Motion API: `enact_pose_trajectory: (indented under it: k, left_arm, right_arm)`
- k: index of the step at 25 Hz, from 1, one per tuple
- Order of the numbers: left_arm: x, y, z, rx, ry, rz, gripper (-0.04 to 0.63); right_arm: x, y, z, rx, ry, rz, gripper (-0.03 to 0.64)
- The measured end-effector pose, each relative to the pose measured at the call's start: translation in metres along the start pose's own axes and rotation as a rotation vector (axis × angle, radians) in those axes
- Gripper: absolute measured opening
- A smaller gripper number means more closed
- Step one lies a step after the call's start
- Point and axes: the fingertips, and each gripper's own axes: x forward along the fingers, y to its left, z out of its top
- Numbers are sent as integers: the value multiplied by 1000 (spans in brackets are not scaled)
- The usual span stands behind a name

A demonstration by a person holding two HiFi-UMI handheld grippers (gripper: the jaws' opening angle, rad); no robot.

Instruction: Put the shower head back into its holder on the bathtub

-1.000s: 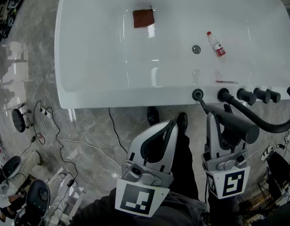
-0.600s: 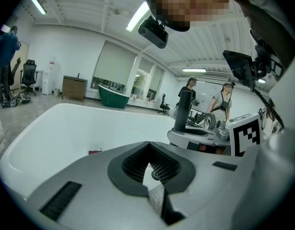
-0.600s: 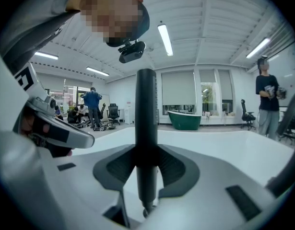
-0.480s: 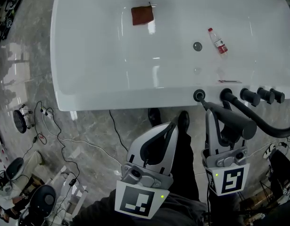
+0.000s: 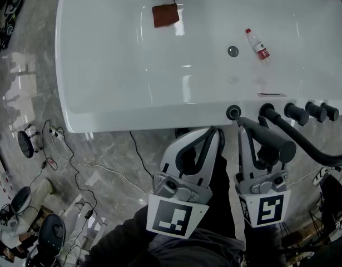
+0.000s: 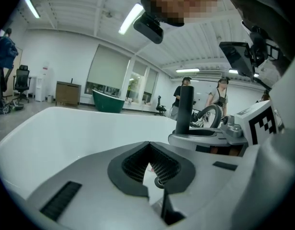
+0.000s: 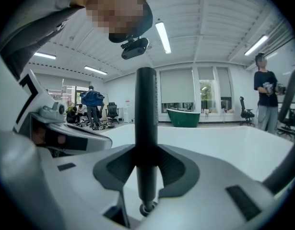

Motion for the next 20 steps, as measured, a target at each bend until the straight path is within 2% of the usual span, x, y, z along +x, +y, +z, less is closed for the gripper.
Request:
enact_pose_trajectory:
  k: [12, 20]
  left_arm:
    - [31, 11, -8, 55, -2, -17, 4]
    - [35, 16, -10, 47, 0, -23, 4]
  right_arm:
    - [0, 3, -6, 3, 16, 13, 141]
    - [5, 6, -14, -1, 29, 15, 142]
